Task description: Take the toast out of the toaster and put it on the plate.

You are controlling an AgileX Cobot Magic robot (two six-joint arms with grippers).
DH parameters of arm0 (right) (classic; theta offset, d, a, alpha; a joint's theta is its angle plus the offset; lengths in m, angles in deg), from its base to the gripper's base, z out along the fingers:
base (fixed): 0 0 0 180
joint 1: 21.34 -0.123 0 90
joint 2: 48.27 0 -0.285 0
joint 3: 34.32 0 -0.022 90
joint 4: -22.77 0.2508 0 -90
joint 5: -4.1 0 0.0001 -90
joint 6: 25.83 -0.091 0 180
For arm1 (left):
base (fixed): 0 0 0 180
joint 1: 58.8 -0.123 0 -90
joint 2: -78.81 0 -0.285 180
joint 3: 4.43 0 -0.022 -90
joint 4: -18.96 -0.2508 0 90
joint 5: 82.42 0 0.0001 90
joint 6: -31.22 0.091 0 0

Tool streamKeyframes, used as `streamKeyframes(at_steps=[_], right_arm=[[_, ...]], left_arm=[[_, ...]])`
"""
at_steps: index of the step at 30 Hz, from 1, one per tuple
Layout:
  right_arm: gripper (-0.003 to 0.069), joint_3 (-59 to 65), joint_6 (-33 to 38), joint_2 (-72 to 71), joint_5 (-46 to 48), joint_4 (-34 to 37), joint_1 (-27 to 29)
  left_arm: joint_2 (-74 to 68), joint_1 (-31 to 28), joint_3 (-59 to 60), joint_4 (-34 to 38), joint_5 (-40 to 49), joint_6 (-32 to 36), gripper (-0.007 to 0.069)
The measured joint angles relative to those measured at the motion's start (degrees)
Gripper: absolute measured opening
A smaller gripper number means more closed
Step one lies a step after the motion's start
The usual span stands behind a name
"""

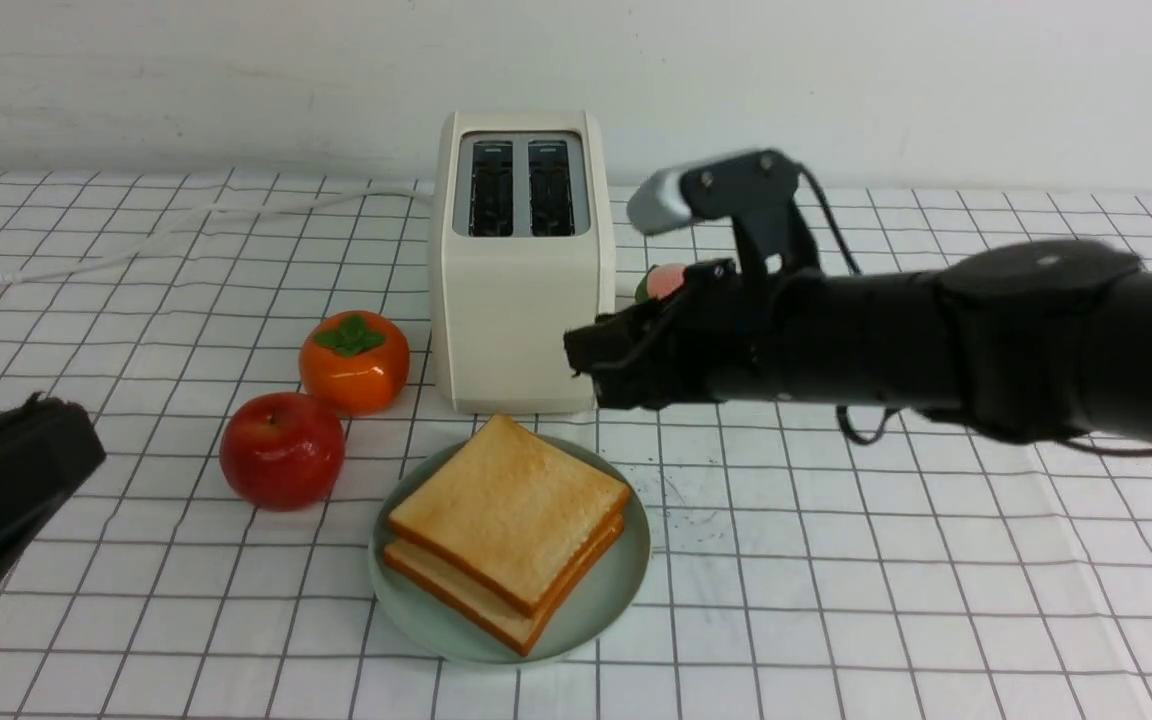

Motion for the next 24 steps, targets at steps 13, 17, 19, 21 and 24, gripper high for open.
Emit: streamKeyframes(at_steps=[13, 17, 19, 21, 24], right_arm=[[-0.0001, 0.15, -67.18, -21.28, 33.83, -63.98, 0.0], [-0.0001, 2.55, -72.97, -29.4, 39.29, -72.23, 0.0], [-0.0001, 4.92, -74.72, -34.17, 40.85, -74.62, 0.0], [0.0, 8.2, -76.39, -39.48, 41.75, -76.06, 0.0], [0.0, 12.6, -77.7, -45.2, 41.99, -76.93, 0.0]], left_arm=[[0.68, 0.0, 0.0, 0.0, 2.7, -0.31, -0.0013], [4.01, 0.0, 1.75, 0.0, 3.67, -1.22, -0.0013], [6.12, 0.0, 3.89, 0.0, 3.67, -1.24, -0.0013], [7.85, 0.0, 6.29, -0.02, 3.67, -1.24, -0.0013], [9.64, 0.0, 8.91, -0.17, 3.67, -1.24, -0.0013]])
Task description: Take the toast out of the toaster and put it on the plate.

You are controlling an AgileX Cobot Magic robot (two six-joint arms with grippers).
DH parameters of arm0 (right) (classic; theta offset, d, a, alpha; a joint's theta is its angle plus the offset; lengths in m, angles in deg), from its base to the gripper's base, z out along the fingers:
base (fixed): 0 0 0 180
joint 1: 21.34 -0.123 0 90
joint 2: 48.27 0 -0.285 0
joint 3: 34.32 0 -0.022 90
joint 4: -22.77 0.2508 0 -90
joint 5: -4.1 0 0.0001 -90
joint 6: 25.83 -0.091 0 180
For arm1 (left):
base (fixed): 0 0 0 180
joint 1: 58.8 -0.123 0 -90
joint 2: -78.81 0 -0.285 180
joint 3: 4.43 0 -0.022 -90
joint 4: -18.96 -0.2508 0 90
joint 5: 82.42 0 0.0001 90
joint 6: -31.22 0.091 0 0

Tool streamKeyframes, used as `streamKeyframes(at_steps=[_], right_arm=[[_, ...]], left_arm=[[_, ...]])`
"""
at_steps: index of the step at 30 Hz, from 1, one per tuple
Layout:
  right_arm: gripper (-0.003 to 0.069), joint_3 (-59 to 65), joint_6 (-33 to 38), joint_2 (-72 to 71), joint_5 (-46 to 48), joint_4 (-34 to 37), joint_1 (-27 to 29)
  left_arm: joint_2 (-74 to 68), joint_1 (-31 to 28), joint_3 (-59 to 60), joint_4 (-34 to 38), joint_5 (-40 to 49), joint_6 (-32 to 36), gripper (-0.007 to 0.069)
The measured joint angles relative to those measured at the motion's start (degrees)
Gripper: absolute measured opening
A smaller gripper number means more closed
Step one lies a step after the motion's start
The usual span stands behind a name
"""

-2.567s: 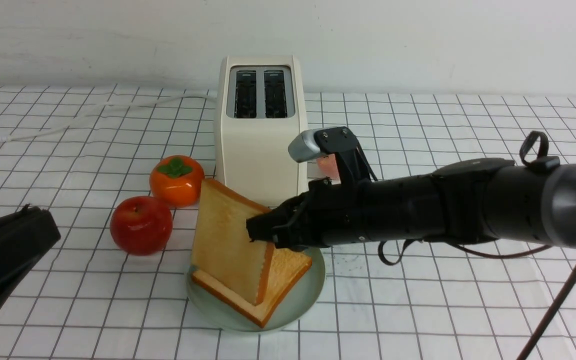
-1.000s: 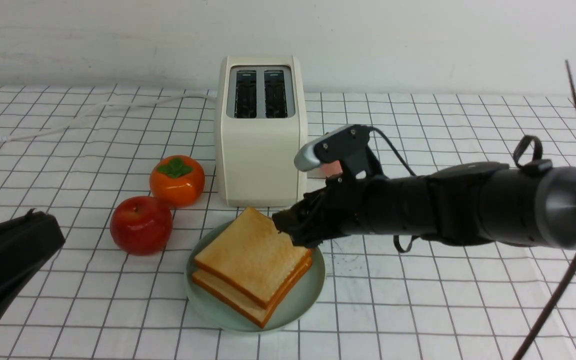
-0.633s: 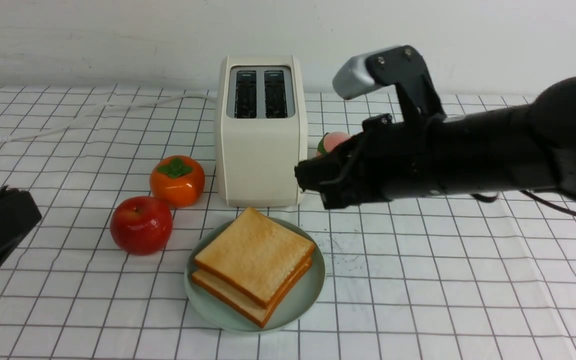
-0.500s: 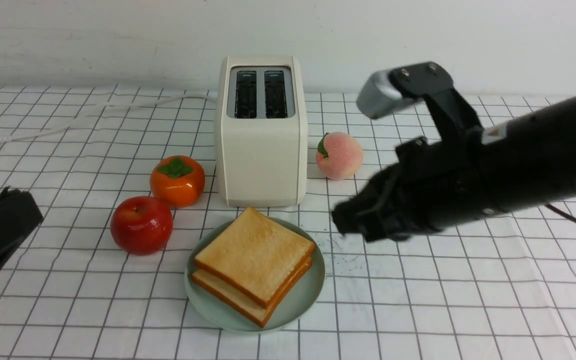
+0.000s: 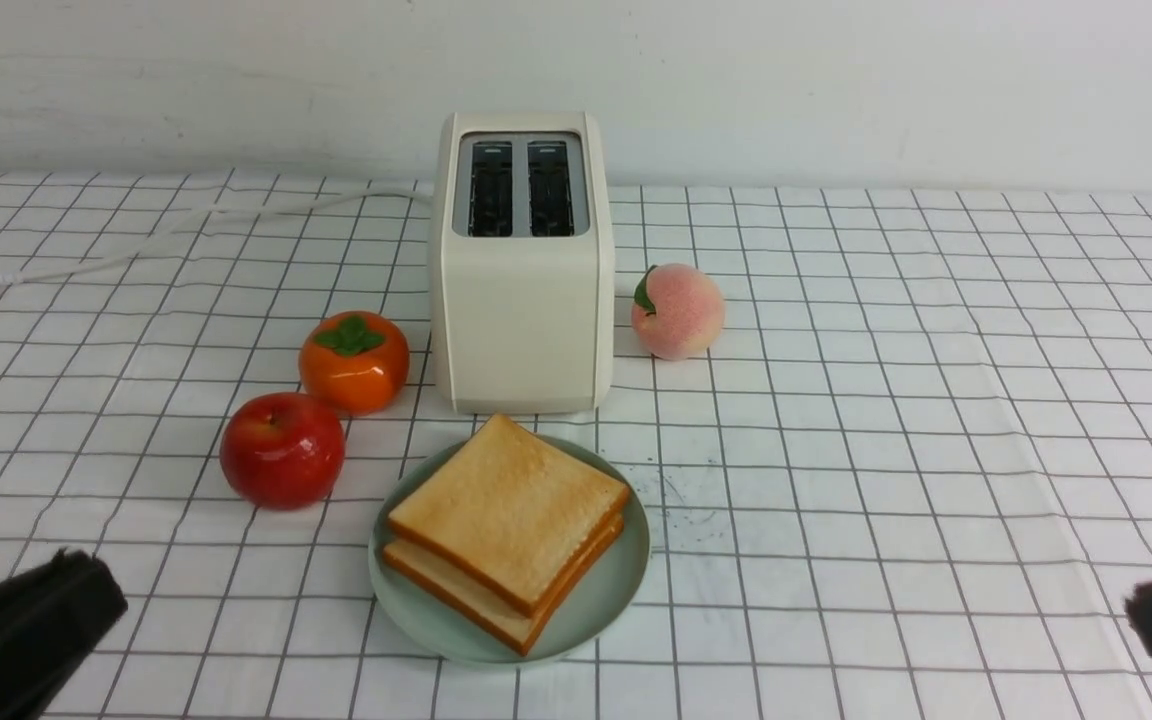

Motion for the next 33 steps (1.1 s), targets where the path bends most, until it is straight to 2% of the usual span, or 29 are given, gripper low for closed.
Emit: streamKeyframes(at_steps=[7, 20, 24, 27, 28, 29, 33], right_arm=[[0.0003, 7.33, -2.49, -8.53, 0.95, -0.01, 0.0], [0.0015, 7.91, -2.84, -10.26, 2.79, -0.09, 0.0], [0.0015, 8.12, -2.78, -10.99, 1.62, -2.14, 0.5], [0.0017, 11.18, 0.07, -14.2, -5.94, -3.0, 5.26], [0.0018, 13.55, 1.71, -16.17, -10.27, -2.79, 8.07], [0.0018, 18.62, 4.27, -20.62, -19.06, -1.7, 13.75], [0.0018, 35.03, 8.09, -32.66, -35.21, 2.21, 24.04]], left_arm=[[0.59, 0.0, 3.7, -0.08, 0.41, 0.0, -0.0013], [0.59, 0.0, 3.81, -0.08, 0.41, 0.0, -0.0013], [0.59, 0.0, 3.81, -0.08, 0.41, 0.0, -0.0013], [0.59, 0.0, 3.81, -0.08, 0.41, 0.0, -0.0013], [0.59, 0.0, 3.81, -0.08, 0.41, 0.0, -0.0013], [0.59, 0.0, 3.81, -0.08, 0.41, 0.0, -0.0013], [0.59, 0.0, 3.81, -0.08, 0.41, 0.0, -0.0013]])
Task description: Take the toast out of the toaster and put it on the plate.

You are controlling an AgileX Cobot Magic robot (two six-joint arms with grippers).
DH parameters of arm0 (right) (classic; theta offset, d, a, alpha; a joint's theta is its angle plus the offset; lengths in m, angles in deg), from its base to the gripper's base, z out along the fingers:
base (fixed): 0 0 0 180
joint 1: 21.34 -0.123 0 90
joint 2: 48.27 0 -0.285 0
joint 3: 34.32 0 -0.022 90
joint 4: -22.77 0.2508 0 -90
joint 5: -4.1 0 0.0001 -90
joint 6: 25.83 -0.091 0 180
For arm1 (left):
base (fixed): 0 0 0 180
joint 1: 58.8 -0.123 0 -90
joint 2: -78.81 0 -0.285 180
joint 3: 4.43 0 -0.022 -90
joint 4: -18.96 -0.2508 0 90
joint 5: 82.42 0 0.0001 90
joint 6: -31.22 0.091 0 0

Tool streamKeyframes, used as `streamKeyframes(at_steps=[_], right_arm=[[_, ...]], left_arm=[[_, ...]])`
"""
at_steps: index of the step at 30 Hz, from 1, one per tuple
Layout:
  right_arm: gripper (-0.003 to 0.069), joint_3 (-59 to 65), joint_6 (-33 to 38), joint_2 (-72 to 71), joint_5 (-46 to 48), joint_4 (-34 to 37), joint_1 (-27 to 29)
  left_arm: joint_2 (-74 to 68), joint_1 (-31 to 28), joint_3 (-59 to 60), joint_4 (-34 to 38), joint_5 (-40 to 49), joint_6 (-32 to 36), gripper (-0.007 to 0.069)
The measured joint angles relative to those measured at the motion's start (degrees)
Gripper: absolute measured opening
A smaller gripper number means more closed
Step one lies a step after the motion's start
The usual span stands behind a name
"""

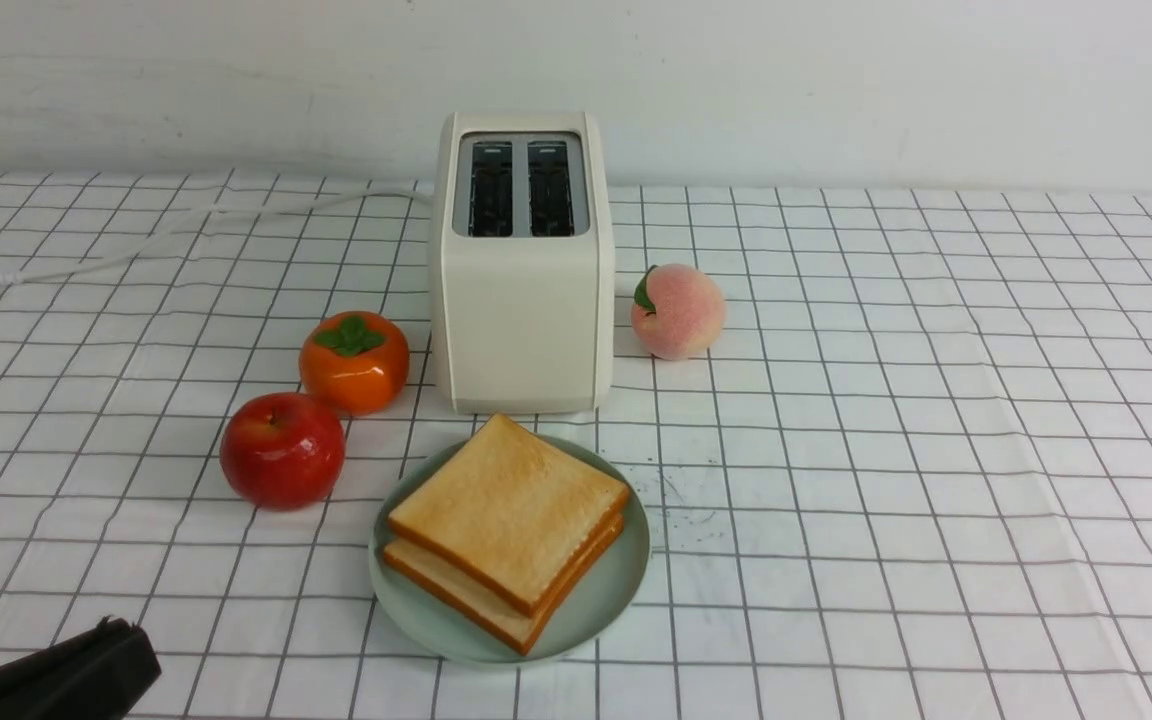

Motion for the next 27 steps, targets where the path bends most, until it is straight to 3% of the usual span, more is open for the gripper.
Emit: streamKeyframes(at_steps=[4, 7, 27], right_arm=[[0.0018, 12.96, 0.77, -11.15, -7.05, 1.15, 4.8], [0.0018, 18.75, 0.33, -15.54, -6.09, 1.27, 5.78], [0.0037, 18.74, -0.4, -15.96, -4.78, 0.81, 5.95]], left_arm=[[0.0, 0.0, 0.0, 0.0, 0.0, 0.0, -0.0013], [0.0, 0.0, 0.0, 0.0, 0.0, 0.0, -0.0013], [0.0, 0.0, 0.0, 0.68, -0.02, 0.0, -0.001]])
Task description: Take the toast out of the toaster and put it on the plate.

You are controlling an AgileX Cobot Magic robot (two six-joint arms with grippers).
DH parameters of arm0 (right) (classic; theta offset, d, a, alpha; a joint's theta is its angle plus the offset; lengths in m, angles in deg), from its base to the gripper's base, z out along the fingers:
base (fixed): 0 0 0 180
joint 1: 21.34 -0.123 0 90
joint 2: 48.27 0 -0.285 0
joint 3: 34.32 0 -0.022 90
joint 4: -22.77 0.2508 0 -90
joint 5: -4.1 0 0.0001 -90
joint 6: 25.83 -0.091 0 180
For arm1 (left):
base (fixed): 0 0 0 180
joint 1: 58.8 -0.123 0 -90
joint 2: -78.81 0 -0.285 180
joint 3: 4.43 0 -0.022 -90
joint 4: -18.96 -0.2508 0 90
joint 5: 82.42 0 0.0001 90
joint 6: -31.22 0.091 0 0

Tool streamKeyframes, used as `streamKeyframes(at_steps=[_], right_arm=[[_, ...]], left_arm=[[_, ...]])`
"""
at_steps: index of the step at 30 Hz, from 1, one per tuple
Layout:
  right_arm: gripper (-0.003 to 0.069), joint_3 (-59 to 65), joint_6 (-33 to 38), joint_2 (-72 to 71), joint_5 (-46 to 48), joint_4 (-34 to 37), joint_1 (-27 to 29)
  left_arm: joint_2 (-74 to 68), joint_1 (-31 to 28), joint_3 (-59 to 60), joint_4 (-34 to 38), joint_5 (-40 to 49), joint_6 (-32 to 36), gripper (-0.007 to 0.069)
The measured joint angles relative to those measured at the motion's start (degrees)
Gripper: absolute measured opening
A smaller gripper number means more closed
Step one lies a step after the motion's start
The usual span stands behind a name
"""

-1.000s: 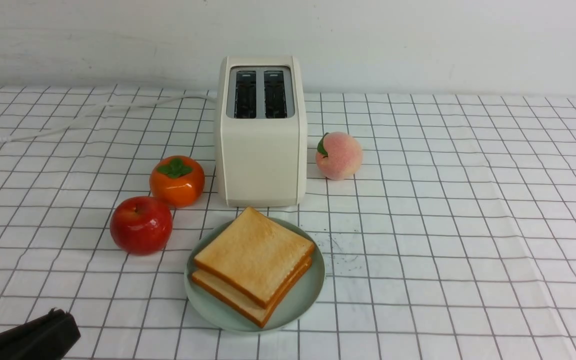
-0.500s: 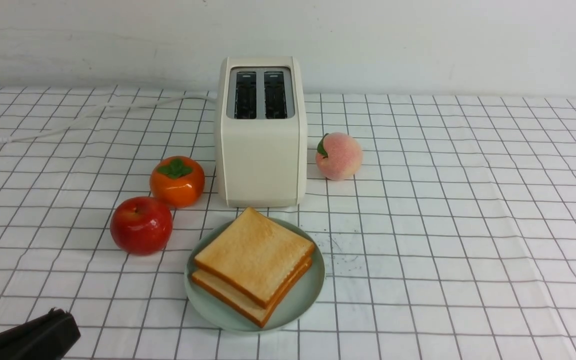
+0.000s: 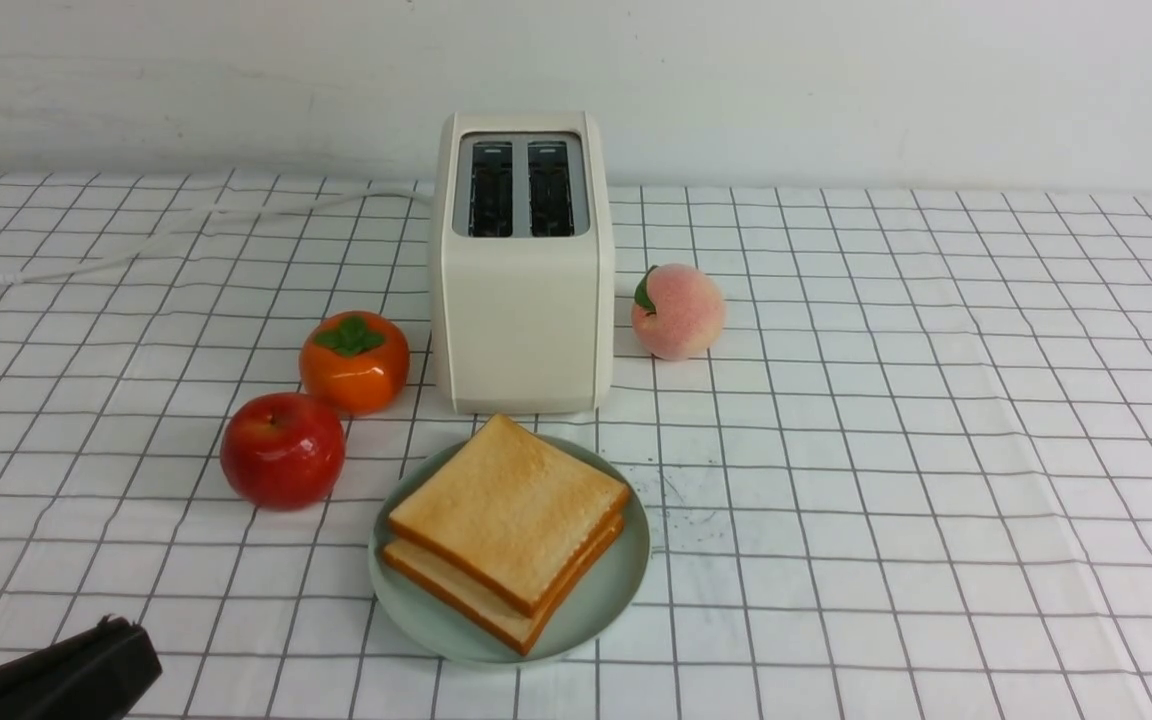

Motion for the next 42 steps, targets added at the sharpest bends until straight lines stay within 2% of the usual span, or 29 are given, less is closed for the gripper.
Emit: streamKeyframes(at_steps=[14, 19, 22, 25, 29, 32, 36, 42], right_arm=[[0.0053, 0.0, 0.0, 0.0, 0.0, 0.0, 0.0], [0.0062, 0.0, 0.0, 0.0, 0.0, 0.0, 0.0], [0.0064, 0.0, 0.0, 0.0, 0.0, 0.0, 0.0], [0.0064, 0.0, 0.0, 0.0, 0.0, 0.0, 0.0], [0.0068, 0.0, 0.0, 0.0, 0.0, 0.0, 0.0], [0.0068, 0.0, 0.0, 0.0, 0.0, 0.0, 0.0], [0.0068, 0.0, 0.0, 0.0, 0.0, 0.0, 0.0], [0.0068, 0.0, 0.0, 0.0, 0.07, 0.0, 0.0]], left_arm=[[0.0, 0.0, 0.0, 0.0, 0.0, 0.0, -0.0008], [0.0, 0.0, 0.47, -0.72, -4.74, -0.87, -0.0008], [0.2, -0.44, 1.52, -7.95, -9.31, -7.05, -0.0013], [2.09, -4.47, 3.54, -23.73, -12.9, -20.08, -0.0013], [6.19, -11.79, 6.59, -40.27, -12.24, -37.47, -0.0013], [10.01, -14.24, 10.29, -49.01, -10.38, -45.17, -0.0013], [13.09, -13.38, 14.85, -54.84, -8.03, -49.8, -0.0013], [13.24, -10.77, 15.32, -57.9, -1.57, -50.97, -0.0013]])
